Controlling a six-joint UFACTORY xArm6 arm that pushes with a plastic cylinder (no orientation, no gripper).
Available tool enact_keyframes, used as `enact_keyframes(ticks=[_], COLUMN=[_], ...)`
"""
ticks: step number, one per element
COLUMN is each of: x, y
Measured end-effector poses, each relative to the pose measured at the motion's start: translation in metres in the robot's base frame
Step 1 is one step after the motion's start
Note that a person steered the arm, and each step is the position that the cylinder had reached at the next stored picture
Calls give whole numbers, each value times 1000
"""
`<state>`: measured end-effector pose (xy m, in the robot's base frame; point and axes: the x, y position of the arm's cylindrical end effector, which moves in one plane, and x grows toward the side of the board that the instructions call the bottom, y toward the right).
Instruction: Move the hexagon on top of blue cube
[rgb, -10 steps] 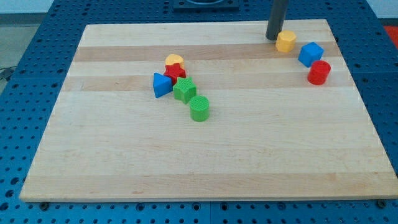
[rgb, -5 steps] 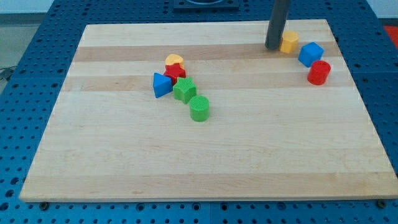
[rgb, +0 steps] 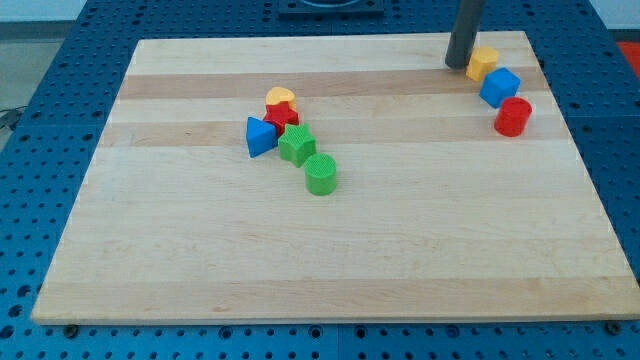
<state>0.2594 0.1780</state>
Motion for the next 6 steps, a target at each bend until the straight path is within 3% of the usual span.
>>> enact_keyframes(ticks=[6], x=[22], y=[-35])
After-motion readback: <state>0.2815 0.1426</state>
